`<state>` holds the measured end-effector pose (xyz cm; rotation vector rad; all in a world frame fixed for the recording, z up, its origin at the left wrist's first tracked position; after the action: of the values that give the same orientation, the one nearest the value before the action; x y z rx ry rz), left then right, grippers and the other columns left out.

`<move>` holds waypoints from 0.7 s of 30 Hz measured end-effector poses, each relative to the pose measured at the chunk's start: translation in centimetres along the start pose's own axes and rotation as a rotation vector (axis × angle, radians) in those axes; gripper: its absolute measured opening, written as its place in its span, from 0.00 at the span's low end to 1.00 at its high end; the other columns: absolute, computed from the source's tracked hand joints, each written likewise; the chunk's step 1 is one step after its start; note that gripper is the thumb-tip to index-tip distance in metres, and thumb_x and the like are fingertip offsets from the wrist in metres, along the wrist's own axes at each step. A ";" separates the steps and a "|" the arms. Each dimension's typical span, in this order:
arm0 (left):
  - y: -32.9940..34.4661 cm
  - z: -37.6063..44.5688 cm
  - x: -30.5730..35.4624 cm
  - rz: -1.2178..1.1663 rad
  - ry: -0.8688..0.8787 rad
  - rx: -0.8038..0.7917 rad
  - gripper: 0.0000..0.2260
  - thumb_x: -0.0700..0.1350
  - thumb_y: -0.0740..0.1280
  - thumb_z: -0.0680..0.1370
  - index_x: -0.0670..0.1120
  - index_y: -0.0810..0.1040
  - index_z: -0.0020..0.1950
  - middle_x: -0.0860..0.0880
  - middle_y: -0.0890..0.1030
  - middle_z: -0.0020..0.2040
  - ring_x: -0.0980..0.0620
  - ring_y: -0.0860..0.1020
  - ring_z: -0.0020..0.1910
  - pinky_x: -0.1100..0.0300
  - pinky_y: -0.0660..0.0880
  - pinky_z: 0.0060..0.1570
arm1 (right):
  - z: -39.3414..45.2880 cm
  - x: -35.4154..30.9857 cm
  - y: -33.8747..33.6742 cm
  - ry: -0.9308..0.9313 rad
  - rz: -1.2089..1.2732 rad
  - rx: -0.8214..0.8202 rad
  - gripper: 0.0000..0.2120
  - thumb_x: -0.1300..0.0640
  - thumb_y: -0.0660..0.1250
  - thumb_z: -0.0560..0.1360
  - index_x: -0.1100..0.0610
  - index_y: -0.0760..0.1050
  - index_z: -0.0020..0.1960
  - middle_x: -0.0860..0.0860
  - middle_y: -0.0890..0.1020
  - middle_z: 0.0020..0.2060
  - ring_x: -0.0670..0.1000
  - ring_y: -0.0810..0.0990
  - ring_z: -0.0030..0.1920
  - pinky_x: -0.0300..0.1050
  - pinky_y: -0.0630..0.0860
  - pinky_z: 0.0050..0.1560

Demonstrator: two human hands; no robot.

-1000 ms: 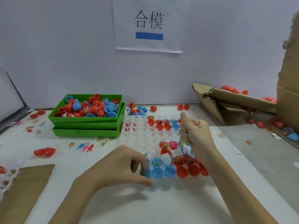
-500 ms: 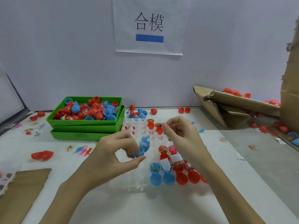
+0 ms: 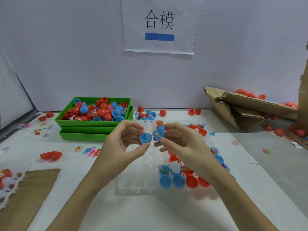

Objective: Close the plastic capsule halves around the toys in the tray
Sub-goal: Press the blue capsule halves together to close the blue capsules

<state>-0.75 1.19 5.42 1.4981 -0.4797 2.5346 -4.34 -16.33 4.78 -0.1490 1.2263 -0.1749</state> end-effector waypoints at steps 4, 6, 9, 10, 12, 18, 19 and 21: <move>0.0 -0.2 -1.6 -0.195 -0.136 0.110 0.19 0.49 0.79 0.69 0.52 0.83 0.59 0.51 0.87 0.55 0.51 0.85 0.56 0.64 0.81 0.55 | -0.1 -0.8 -0.8 -0.108 -0.180 0.077 0.15 0.58 0.75 0.76 0.50 0.78 0.61 0.43 0.87 0.46 0.47 0.87 0.47 0.39 0.83 0.48; 0.2 -0.3 -1.6 -0.196 -0.138 0.116 0.16 0.50 0.78 0.70 0.54 0.85 0.58 0.51 0.88 0.54 0.50 0.86 0.54 0.64 0.81 0.55 | -0.2 -1.2 -1.0 -0.160 -0.274 0.123 0.16 0.56 0.76 0.75 0.47 0.77 0.60 0.40 0.86 0.45 0.43 0.86 0.46 0.34 0.82 0.47; 0.3 -0.5 -1.0 -0.149 -0.111 0.114 0.16 0.49 0.77 0.73 0.59 0.86 0.59 0.51 0.88 0.51 0.49 0.87 0.49 0.65 0.81 0.50 | -0.4 -2.0 -1.0 -0.236 -0.425 0.151 0.17 0.55 0.75 0.75 0.46 0.77 0.62 0.35 0.82 0.46 0.38 0.84 0.46 0.28 0.78 0.46; 0.3 -0.5 -0.9 -0.138 -0.095 0.121 0.16 0.47 0.77 0.73 0.59 0.86 0.60 0.52 0.88 0.52 0.50 0.87 0.49 0.66 0.81 0.50 | -0.5 -2.1 -0.8 -0.251 -0.476 0.145 0.17 0.55 0.75 0.76 0.48 0.78 0.63 0.34 0.81 0.46 0.37 0.83 0.46 0.27 0.77 0.46; 0.3 -0.5 -0.6 -0.124 -0.057 0.130 0.19 0.41 0.77 0.75 0.56 0.85 0.63 0.54 0.87 0.55 0.52 0.86 0.52 0.66 0.81 0.52 | -0.5 -2.3 -0.4 -0.274 -0.558 0.126 0.18 0.56 0.74 0.76 0.51 0.79 0.65 0.36 0.81 0.47 0.37 0.82 0.46 0.25 0.76 0.47; 1.2 -0.7 0.2 0.026 0.033 0.071 0.18 0.40 0.77 0.74 0.53 0.84 0.63 0.55 0.86 0.56 0.51 0.85 0.53 0.65 0.80 0.56 | -0.9 -2.7 1.1 -0.313 -0.734 0.060 0.18 0.57 0.72 0.78 0.53 0.78 0.67 0.47 0.82 0.53 0.45 0.81 0.42 0.30 0.79 0.48; 1.3 -0.7 0.2 0.033 0.034 0.075 0.18 0.41 0.77 0.74 0.54 0.84 0.62 0.56 0.86 0.56 0.52 0.85 0.53 0.65 0.80 0.56 | -0.9 -2.8 1.1 -0.319 -0.746 0.062 0.18 0.57 0.72 0.78 0.53 0.78 0.67 0.47 0.81 0.53 0.46 0.81 0.42 0.31 0.80 0.48; 1.2 -0.7 0.0 -0.002 0.031 0.100 0.17 0.43 0.76 0.73 0.55 0.84 0.61 0.56 0.87 0.54 0.53 0.85 0.53 0.67 0.79 0.55 | -0.9 -3.0 1.1 -0.326 -0.736 0.072 0.17 0.57 0.72 0.78 0.53 0.78 0.66 0.47 0.81 0.53 0.46 0.81 0.41 0.33 0.80 0.47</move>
<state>-1.73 0.29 4.88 1.4880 -0.3510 2.6118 -6.16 -14.63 7.02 -0.5436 0.7931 -0.8013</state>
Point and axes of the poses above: each hand's wrist, its own z-axis towards the middle knuckle, its own y-axis out of the palm, x = y × z, the point moved 10 cm from there along z, towards the middle knuckle
